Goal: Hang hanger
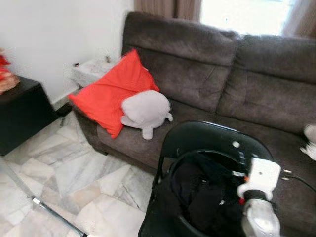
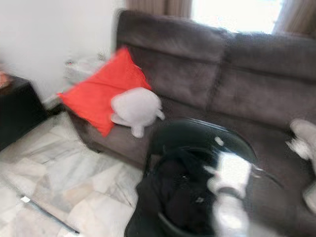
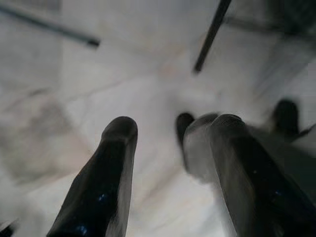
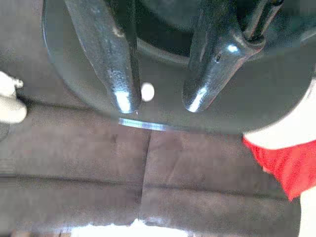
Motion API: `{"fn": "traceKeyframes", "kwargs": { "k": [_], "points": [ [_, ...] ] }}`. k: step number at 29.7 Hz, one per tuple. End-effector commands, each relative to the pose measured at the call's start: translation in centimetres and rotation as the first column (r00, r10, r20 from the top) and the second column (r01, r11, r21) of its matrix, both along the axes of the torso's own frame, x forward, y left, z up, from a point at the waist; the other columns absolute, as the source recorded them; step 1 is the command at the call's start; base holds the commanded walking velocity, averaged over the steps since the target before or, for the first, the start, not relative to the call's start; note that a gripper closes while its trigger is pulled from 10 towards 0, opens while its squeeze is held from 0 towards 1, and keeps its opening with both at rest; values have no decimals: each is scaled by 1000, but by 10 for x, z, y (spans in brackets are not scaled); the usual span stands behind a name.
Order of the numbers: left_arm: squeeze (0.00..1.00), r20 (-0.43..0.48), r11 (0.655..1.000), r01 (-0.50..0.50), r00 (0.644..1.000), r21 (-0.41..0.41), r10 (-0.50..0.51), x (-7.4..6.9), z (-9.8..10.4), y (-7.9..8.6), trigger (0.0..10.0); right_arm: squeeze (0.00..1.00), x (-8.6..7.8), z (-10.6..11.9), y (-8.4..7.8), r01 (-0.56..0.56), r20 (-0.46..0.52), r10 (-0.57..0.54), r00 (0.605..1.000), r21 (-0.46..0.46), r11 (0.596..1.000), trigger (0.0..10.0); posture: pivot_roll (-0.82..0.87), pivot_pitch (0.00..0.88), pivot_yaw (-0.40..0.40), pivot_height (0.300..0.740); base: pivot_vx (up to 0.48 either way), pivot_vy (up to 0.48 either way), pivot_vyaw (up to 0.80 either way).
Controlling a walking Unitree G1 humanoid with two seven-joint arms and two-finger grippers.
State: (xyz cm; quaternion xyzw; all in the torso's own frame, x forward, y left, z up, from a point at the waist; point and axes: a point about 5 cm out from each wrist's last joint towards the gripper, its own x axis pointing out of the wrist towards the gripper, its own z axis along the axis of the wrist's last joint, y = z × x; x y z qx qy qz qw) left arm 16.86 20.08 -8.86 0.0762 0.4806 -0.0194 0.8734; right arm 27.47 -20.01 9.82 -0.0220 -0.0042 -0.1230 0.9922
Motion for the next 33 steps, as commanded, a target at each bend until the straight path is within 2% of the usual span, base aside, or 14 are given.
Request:
{"fn": "traceKeyframes", "kwargs": {
  "k": [1, 3, 4, 5, 7, 9, 11, 12, 16, 18, 21, 27, 28, 33],
  "points": [
    [0, -39, 999, -2, 999, 41, 4, -9, -2, 14, 10000, 0, 3, 3, 9, -13, 13, 12, 1000, 24, 1000, 10000, 77, 0, -16, 740, 0, 0, 0],
    [0, -35, 999, 0, 999, 40, 1, -5, -1, 12, 10000, 0, 1, 2, 5, 36, 0, -36, 999, 11, 999, 10000, 77, 0, -16, 740, 0, 0, 0],
    [0, -29, 999, 3, 1000, 39, -2, -2, 0, 11, 10000, 0, -6, -13, -14, 206, -122, -207, 971, -21, 978, 10000, 78, 0, -16, 740, 0, 0, 0],
    [0, -32, 999, 4, 999, 39, -3, -5, -1, 12, 10000, 0, -10, -19, -20, 253, -172, -253, 952, -21, 967, 10000, 77, 0, -16, 740, 0, 0, 0],
    [0, -34, 999, 6, 999, 39, -4, -6, -1, 12, 10000, 0, -12, -22, -23, 269, -197, -269, 943, -25, 963, 10000, 77, 0, -16, 740, 0, 0, 0],
    [0, -40, 999, 7, 999, 39, -6, -13, -3, 13, 10000, 0, -14, -31, -32, 288, -279, -293, 914, -60, 956, 10000, 73, 0, -11, 740, 0, 0, 0],
    [0, -42, 999, 7, 999, 39, -6, -16, -4, 14, 10000, 0, -14, -35, -35, 284, -313, -292, 904, -71, 956, 10000, 73, 0, -11, 740, 0, 0, 0],
    [0, -51, 999, 7, 999, 38, -5, -23, -5, 19, 10000, 0, -11, -42, -40, 240, -381, -255, 888, -88, 967, 10000, 72, 0, -7, 740, 0, 0, 0],
    [0, -66, 999, 6, 998, 35, -4, -32, -7, 27, 10000, 0, 2, -51, -46, 133, -471, -171, 865, -113, 985, 10000, 72, 0, -1, 740, 0, 0, 0],
    [0, -66, 999, 6, 998, 35, -4, -32, -7, 27, 10000, 0, 2, -51, -46, 133, -471, -171, 865, -113, 985, 10000, 72, 0, -1, 740, 0, 0, 0],
    [0, -74, 999, 2, 997, 39, 1, -35, -6, 32, 10000, 0, 10, -54, -55, 98, -512, -158, 844, -142, 985, 10000, 80, 0, 4, 740, 0, 0, 0],
    [0, -91, 999, -5, 996, 50, 10, -41, -5, 45, 10000, 0, 26, -40, -58, 46, -496, -107, 862, -134, 990, 10000, 85, 0, 11, 740, 0, 0, 0],
    [0, -93, 999, -5, 996, 51, 10, -41, -5, 47, 10000, 0, 29, -38, -58, 26, -512, -94, 854, -138, 990, 10000, 85, 0, 13, 740, 0, 0, 0],
    [0, -88, 999, 4, 996, 41, 0, -34, -4, 40, 10000, 0, 35, -37, -59, -18, -545, -65, 836, -145, 989, 10000, 89, 0, 18, 740, 0, 0, 0]
  ]
}}
